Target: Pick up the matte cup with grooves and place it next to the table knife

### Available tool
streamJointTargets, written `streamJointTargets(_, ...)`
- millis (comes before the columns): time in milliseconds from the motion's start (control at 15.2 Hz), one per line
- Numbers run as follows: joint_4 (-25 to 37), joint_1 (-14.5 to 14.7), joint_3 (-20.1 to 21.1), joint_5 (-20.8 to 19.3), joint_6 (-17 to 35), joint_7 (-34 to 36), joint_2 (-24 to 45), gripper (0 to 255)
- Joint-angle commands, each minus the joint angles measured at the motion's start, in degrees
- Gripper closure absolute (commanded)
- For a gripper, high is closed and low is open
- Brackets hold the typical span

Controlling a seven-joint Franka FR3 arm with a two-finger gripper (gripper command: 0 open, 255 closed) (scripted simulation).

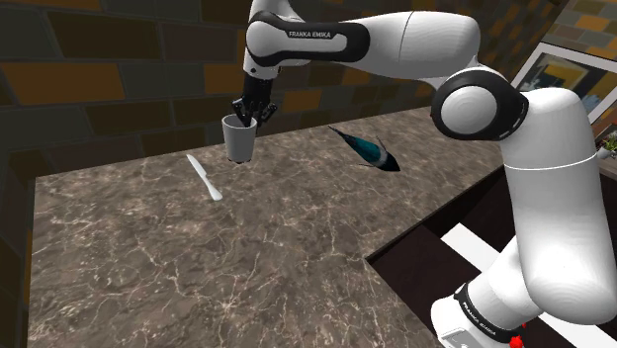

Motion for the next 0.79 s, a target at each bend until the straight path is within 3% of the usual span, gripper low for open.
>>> streamJointTargets(0,-1.3,-0.1,0.0,0.0,1.6,-0.2,0.2,255)
streamJointTargets(726,-3.1,-0.1,0.0,0.0,3.7,-0.3,0.6,255)
